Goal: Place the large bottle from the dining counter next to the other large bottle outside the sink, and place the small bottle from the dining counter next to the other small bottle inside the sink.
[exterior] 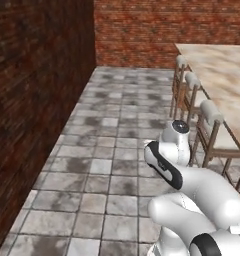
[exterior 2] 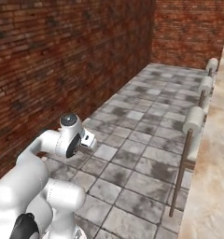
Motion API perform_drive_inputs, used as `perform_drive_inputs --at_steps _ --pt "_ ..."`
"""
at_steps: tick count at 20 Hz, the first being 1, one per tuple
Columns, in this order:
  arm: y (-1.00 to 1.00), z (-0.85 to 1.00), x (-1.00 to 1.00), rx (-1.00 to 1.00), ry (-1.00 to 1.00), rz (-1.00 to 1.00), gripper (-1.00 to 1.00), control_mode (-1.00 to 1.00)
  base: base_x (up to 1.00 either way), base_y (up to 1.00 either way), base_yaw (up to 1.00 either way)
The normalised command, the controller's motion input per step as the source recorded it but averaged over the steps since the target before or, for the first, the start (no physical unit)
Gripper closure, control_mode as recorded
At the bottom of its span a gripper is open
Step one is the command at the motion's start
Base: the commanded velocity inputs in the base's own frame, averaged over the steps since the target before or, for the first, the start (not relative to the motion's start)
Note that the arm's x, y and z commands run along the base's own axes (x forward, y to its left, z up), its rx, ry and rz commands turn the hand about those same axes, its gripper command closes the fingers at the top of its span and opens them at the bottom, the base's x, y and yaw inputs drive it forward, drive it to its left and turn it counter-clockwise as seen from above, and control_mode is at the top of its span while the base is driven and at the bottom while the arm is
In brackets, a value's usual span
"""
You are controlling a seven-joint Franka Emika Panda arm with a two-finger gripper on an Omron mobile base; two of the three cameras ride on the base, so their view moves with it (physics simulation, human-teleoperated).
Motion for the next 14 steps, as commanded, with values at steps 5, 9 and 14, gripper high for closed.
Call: perform_drive_inputs --at_steps 5,9,14 --pt "0.00 0.00 0.00 0.00 0.00 0.00 -1.00 1.00 0.64 0.00 -0.39" --pt "0.00 0.00 0.00 0.00 0.00 0.00 -1.00 1.00 0.55 0.00 -0.43" --pt "0.00 0.00 0.00 0.00 0.00 0.00 -1.00 1.00 0.42 0.00 -0.47"
